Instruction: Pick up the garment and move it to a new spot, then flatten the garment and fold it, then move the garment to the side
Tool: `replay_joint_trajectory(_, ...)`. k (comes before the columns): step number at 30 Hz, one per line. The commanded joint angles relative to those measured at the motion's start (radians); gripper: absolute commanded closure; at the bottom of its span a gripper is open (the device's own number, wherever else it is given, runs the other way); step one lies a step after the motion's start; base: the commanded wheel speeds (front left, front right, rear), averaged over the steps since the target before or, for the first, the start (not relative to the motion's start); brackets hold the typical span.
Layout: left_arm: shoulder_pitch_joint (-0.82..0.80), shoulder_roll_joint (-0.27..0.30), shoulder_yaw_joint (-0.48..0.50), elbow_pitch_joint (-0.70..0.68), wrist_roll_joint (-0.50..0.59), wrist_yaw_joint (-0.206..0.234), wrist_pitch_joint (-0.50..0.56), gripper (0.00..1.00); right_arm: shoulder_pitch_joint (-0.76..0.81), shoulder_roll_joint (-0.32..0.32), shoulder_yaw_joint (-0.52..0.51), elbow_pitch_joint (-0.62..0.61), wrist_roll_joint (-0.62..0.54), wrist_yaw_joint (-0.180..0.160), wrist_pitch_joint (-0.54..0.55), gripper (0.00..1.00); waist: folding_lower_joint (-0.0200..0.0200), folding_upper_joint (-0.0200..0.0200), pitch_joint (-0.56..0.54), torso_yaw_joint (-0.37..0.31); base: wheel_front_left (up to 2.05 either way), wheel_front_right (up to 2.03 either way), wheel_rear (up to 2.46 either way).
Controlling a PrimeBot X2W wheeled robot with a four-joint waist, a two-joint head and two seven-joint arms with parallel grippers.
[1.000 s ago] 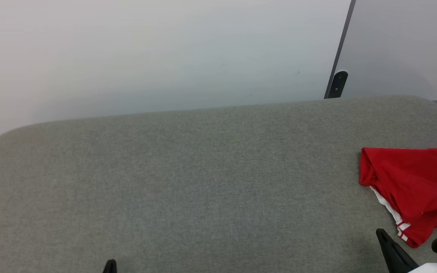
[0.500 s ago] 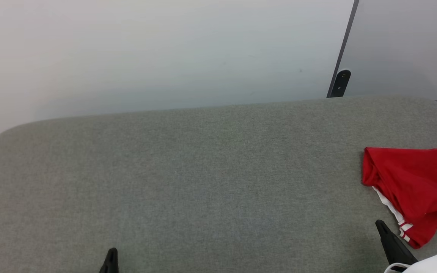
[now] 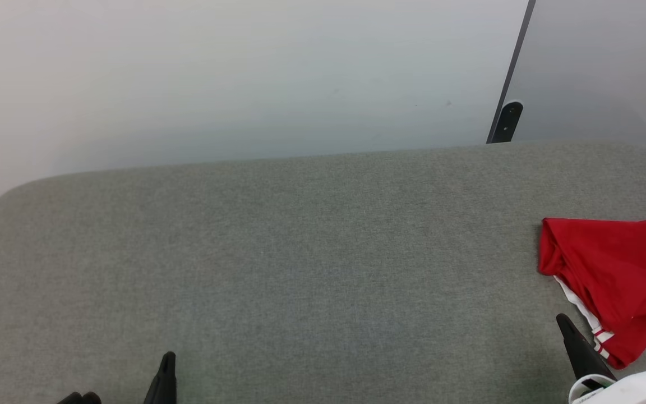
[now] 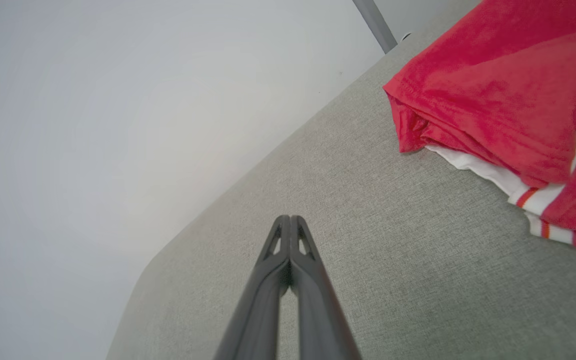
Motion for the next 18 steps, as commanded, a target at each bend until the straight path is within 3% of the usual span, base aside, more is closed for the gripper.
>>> replay_joint_trajectory(1, -0.026, 0.002, 0.009, -0.002, -0.039, -0.011, 0.007, 1.00, -0.031, 0.001, -0.007, -0.003, 0.039, 0.000, -0.006, 1.00, 0.0000, 0.0000, 0.001, 0.001, 0.00, 0.00, 0.00)
replay_joint_trajectory(18, -0.091, -0.012, 0.035, 0.044, -0.244, -0.047, 0.048, 1.00, -0.072, 0.018, -0.022, 0.046, 0.220, -0.001, -0.017, 1.00, 0.0000, 0.0000, 0.006, 0.010, 0.00, 0.00, 0.00)
